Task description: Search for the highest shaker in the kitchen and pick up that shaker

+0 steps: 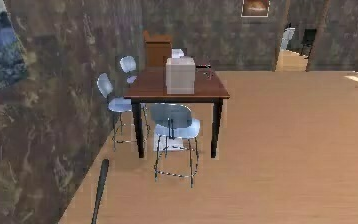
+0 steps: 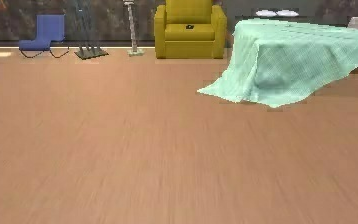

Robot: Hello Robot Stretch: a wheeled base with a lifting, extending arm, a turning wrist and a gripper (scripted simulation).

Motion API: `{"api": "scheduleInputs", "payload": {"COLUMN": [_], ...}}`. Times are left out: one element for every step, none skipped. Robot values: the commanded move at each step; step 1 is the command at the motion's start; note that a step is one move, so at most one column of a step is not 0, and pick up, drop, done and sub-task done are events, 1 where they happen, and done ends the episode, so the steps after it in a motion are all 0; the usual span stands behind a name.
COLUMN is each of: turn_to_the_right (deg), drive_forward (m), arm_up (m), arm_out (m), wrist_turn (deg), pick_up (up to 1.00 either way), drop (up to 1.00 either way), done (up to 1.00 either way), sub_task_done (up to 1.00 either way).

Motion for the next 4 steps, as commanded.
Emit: {"api": "scheduleInputs", "payload": {"turn_to_the_right": [30.0,0.0,0.0,0.0], "drive_forward": [0.00,1.00,1.00,1.00], "arm_up": [0.00,0.00,0.00,0.00], "arm_out": [0.00,0.00,0.00,0.00], "wrist_turn": [0.0,0.0,0.0,0.0], "pick_up": [0.00,0.00,0.00,0.00], "drop": [0.00,0.00,0.00,0.00], "done": [0.00,0.00,0.00,0.00], "sub_task_done": [0.00,0.00,0.00,0.00]}}
